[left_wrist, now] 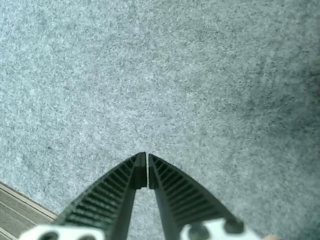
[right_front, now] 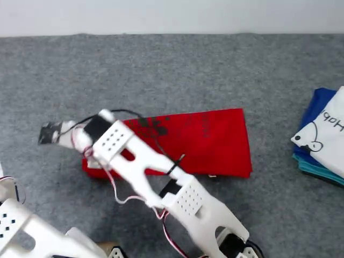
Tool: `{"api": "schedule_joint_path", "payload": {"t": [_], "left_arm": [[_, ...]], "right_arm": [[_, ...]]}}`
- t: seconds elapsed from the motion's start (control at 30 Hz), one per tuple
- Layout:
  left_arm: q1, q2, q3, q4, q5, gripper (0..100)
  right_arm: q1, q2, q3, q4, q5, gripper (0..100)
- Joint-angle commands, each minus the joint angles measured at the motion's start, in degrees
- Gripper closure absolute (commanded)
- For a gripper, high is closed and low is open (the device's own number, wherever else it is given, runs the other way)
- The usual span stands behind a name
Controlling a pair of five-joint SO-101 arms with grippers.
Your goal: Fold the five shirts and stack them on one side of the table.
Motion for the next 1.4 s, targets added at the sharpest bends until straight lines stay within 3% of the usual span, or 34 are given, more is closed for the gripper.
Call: {"api": "schedule_joint_path", "payload": {"t": [0.0,0.4,0.73,0.93,1.13,1.37], "left_arm": [[0.0,-1.14,-0.13,0.35,-0.35,98],[0.09,-1.14,-0.13,0.35,-0.35,98],[0.09,-1.14,1.19,0.35,-0.35,98],[0.09,-1.14,0.84,0.0,-0.35,98],[0.09,-1.14,0.66,0.0,-0.35,98],[0.09,-1.14,0.84,0.0,-0.35,98]], "right_arm": [[4.0,-1.27,-6.68,3.47,0.26,98.8],[10.77,13.93,-13.19,-10.15,0.53,98.8],[10.33,12.44,-34.37,6.55,0.62,98.8],[8.66,10.42,-32.26,7.43,-2.46,98.8],[3.56,8.84,-20.66,6.9,-2.2,98.8],[11.56,14.2,-16.26,-0.48,-2.11,98.8]]}}
